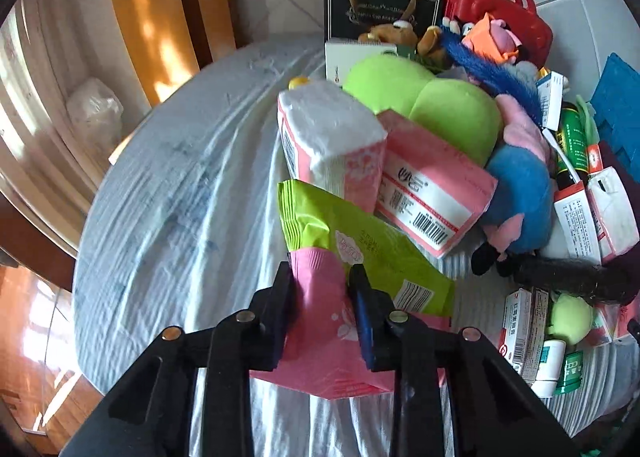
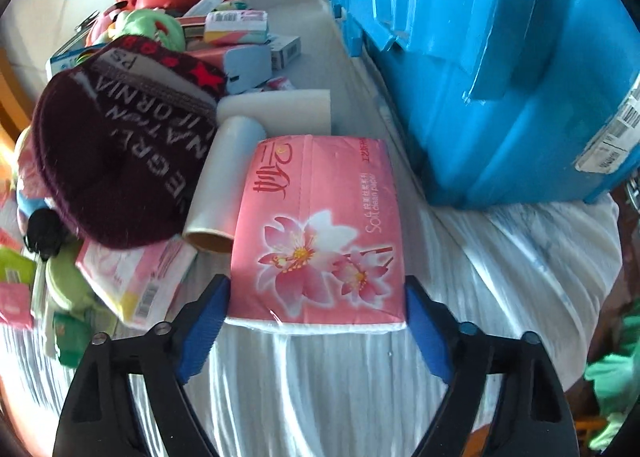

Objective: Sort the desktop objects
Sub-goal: 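Grasp a pink-green sanitary pad pack with the left gripper while the right grasps a pink tissue pack, then carry the pad pack and tissue pack in both grippers over the blue crate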

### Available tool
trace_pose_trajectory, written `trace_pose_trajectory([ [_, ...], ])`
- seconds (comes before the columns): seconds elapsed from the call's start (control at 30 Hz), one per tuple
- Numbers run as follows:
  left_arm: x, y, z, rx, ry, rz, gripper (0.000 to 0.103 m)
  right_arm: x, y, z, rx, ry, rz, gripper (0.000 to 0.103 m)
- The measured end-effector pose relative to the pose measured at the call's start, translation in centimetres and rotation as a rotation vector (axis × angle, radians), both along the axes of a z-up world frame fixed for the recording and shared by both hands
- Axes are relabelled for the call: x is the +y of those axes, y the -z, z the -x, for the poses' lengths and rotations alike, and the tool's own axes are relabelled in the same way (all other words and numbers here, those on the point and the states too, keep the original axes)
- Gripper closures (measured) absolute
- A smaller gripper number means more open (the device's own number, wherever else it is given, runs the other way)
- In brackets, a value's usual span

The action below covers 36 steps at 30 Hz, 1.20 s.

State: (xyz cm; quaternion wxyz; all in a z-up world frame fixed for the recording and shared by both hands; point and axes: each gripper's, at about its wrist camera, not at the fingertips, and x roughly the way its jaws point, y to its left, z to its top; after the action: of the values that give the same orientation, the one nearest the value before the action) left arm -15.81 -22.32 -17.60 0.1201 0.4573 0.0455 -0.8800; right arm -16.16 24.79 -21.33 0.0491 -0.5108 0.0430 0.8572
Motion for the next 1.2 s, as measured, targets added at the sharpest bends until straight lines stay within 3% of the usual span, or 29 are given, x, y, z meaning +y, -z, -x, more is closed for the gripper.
trace_pose_trajectory([
  [0.13,-1.1,-2.3,0.1,0.06,0.009,0.1,0.078,0.0,0.5,0.8,0.003,0.013,-0.019,0.01],
  [0.2,-1.0,-2.8,-0.2,0.068,0.019,0.114,0.079,-0.3,0.7,1.0,-0.008,0.008,-0.029,0.014],
  [0.23,-0.7,-3.0,-0.1,0.07,0.023,0.112,0.079,-0.6,0.4,0.8,-0.003,0.0,-0.045,0.021],
  [0.37,0.2,-4.5,-0.4,0.112,0.021,0.117,0.08,-1.5,-1.9,-0.8,0.036,-0.024,-0.087,0.024],
  [0.77,2.7,-10.8,-1.8,0.286,0.022,0.195,0.081,-5.1,-12.3,-3.9,0.304,-0.186,-0.081,0.024],
  [1.03,5.4,-15.5,-2.0,0.416,0.039,0.184,0.081,-5.8,-19.4,-3.4,0.51,-0.215,-0.08,0.024],
  [1.2,8.7,-18.4,-1.5,0.498,0.067,0.17,0.081,-3.9,-23.7,-3.4,0.632,-0.181,-0.114,0.024],
])
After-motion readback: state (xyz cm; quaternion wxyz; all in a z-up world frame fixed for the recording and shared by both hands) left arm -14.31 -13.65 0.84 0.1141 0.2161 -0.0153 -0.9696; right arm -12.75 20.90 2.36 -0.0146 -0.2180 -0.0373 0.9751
